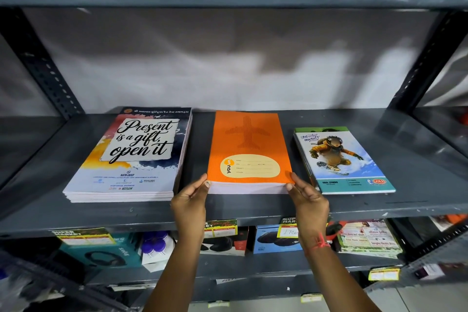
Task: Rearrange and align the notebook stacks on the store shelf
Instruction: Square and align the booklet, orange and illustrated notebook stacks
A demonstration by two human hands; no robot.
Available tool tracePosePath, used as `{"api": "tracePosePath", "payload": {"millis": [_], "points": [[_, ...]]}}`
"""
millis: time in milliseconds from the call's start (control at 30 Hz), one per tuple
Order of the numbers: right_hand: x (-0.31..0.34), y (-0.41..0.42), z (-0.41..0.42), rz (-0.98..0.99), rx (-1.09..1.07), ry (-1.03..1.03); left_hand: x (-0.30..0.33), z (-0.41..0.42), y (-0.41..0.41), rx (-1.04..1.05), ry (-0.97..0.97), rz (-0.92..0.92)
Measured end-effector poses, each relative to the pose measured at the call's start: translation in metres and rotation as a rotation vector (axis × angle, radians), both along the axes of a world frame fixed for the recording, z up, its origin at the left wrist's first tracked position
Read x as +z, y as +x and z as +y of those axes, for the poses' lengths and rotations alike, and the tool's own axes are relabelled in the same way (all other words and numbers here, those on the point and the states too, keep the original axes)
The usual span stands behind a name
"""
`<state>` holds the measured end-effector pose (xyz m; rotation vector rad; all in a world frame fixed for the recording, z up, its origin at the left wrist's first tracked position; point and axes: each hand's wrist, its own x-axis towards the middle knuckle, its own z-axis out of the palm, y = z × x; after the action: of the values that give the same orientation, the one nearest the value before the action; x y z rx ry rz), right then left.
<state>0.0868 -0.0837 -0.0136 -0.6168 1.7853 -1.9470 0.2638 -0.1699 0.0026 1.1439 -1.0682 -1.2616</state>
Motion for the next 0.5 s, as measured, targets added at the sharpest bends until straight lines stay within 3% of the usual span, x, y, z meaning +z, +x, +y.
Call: {"api": "tracePosePath", "payload": {"millis": [500], "points": [[-0.0043, -0.0028, 0.0002, -0.034, 0.046, 0.017, 0.0007, 0.0022, -0.0023, 0.001, -0.021, 0.014]]}}
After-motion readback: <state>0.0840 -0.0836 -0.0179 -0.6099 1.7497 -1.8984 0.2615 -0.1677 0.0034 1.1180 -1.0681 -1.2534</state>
